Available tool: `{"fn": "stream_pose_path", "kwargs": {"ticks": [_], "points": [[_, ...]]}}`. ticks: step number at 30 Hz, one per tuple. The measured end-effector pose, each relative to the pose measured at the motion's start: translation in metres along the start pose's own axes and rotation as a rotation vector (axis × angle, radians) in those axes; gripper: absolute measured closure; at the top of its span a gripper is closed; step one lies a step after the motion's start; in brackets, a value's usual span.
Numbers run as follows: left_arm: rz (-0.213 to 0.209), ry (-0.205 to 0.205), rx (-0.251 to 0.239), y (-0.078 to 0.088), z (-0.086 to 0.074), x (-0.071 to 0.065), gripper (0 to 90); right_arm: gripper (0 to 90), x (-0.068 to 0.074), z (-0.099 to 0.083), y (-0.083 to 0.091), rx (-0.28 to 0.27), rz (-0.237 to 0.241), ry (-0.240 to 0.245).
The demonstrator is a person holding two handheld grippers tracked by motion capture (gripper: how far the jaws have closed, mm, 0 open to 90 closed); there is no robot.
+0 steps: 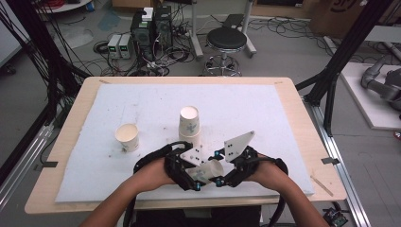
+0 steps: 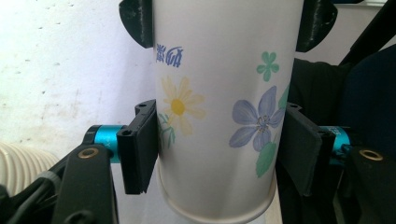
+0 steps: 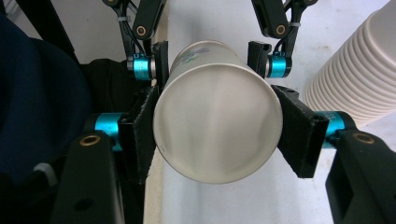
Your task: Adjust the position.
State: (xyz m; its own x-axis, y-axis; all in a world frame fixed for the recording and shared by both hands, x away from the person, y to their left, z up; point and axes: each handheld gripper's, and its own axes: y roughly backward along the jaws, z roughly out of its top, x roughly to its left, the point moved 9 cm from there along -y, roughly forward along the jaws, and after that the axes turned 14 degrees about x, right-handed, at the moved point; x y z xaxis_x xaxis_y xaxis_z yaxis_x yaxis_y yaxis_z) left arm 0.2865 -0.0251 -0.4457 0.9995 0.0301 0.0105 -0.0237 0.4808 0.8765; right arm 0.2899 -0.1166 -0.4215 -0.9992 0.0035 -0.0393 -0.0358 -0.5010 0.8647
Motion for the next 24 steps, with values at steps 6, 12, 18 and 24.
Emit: {"fn": "stream_pose_path", "kwargs": {"ticks": [6,12,18,24], "points": [[0.013,0.022,-0.142,0.005,0.003,0.002,22.9,37.2,-0.001,-0.004,0.003,-0.010,0.019,-0.040],[0.033,0.065,-0.281,0.016,0.004,0.008,17.3,37.2,-0.005,-0.009,0.012,-0.065,0.018,-0.074],[0.041,0.070,-0.384,0.022,0.005,0.009,17.5,37.2,-0.004,-0.014,0.020,-0.116,0.012,-0.101],[0.050,0.093,-0.466,0.026,0.007,0.009,17.4,37.2,0.000,-0.020,0.023,-0.162,0.009,-0.122]]}}
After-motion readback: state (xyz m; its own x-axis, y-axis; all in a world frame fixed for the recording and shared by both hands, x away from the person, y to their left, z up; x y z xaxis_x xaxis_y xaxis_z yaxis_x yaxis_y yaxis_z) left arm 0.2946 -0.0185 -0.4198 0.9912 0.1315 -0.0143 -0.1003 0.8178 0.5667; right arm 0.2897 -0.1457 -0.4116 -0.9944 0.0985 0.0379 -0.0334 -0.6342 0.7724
